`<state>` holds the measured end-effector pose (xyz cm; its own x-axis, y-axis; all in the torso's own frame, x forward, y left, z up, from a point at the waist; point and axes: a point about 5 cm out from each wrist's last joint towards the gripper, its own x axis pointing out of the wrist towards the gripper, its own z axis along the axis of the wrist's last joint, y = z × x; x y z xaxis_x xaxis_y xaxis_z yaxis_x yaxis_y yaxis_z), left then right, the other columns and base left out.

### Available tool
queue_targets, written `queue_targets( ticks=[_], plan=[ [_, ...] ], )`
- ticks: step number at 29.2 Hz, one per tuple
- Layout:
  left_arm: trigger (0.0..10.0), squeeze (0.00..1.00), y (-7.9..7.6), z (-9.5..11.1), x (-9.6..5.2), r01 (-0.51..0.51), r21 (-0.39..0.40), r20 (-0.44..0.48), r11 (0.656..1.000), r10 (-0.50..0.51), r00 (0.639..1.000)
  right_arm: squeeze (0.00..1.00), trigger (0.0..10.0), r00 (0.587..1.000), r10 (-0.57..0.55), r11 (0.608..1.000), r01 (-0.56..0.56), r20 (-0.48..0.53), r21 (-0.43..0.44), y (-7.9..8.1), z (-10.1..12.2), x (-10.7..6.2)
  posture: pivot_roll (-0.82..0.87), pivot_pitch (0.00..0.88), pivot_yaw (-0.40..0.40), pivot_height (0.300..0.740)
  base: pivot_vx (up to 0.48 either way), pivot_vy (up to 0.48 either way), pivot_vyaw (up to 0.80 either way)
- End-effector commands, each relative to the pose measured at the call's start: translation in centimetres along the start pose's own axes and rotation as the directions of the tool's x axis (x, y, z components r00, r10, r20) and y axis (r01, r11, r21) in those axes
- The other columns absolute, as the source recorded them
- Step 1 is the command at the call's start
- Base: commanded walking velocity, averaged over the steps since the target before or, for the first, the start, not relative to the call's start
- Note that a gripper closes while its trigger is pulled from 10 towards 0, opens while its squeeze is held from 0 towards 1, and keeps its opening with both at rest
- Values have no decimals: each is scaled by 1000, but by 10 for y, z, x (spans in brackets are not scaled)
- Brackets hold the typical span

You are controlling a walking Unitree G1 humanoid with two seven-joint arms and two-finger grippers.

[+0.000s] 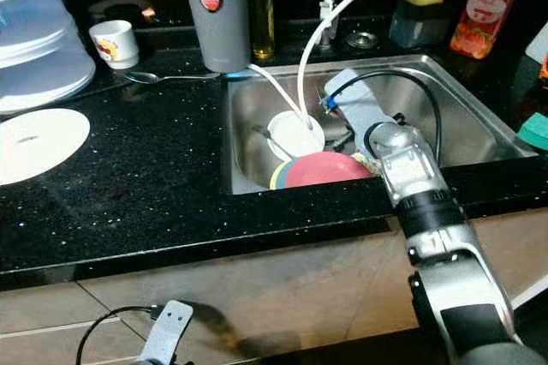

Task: Kitchen organization

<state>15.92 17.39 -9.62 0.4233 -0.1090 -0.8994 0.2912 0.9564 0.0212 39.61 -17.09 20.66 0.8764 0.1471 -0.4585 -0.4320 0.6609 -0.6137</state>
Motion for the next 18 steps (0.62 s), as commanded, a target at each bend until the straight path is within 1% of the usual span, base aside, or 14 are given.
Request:
queue_targets(
  ticks=[1,3,4,5,6,7,10,11,12,14,15,16,17,18],
  plan=[
    [10000,0,-1,-3,0,7,12,-16,1000,-7,1000,0,10000,998,43,996,-46,-37,-75,8,1,7,28,0,-7,740,0,0,0],
    [10000,0,-2,-3,0,10,11,-17,1000,-9,1000,0,10000,998,49,988,-55,-44,-142,13,9,14,29,3,-10,740,0,0,0],
    [10000,0,-2,-3,0,10,11,-17,1000,-9,1000,0,10000,998,49,988,-55,-44,-142,13,9,14,29,3,-10,740,0,0,0],
    [10000,0,-2,-3,0,11,11,-17,1000,-11,1000,0,10000,997,63,984,-71,-52,-166,17,11,17,30,1,-12,740,0,0,0],
    [10000,0,-3,-3,0,12,10,-16,1000,-12,1000,0,10000,994,87,972,-99,-67,-213,23,12,20,37,4,-15,740,0,0,0],
    [10000,0,-3,-3,0,13,10,-16,1000,-13,1000,0,10000,992,103,963,-119,-77,-240,26,12,21,37,4,-15,740,0,0,0],
    [10000,0,-3,-3,0,13,7,-15,1000,-13,1000,20,10000,990,117,955,-132,-74,-264,29,15,23,38,1,-19,740,0,0,0],
    [10000,0,-3,-3,0,13,6,-14,1000,-13,1000,702,10000,991,115,953,-130,-72,-273,29,15,24,42,2,-19,740,0,0,0],
    [10000,0,-3,-3,0,12,4,-12,1000,-12,1000,1000,10000,991,114,955,-127,-66,-268,28,16,24,43,0,-20,740,0,0,0],
    [10000,0,-3,-3,0,11,4,-10,1000,-11,1000,1000,10000,994,101,963,-108,-38,-247,25,20,24,48,0,-21,740,0,0,0],
    [10000,0,-3,-3,0,10,3,-8,1000,-10,1000,1000,10000,995,99,972,-99,-9,-215,23,23,23,49,0,-20,740,0,0,0],
    [10000,0,-3,-3,0,8,3,-7,1000,-8,1000,1000,10000,993,103,988,-95,59,-126,18,32,21,49,0,-18,740,0,0,0],
    [10000,0,-3,-3,0,8,3,-7,1000,-8,1000,1000,10000,993,103,988,-95,59,-126,18,32,21,49,0,-18,740,0,0,0],
    [10000,0,-3,-3,0,7,2,-5,1000,-7,1000,1000,10000,985,109,994,-106,135,-29,13,39,18,51,0,-19,740,0,0,0]
  ],
)
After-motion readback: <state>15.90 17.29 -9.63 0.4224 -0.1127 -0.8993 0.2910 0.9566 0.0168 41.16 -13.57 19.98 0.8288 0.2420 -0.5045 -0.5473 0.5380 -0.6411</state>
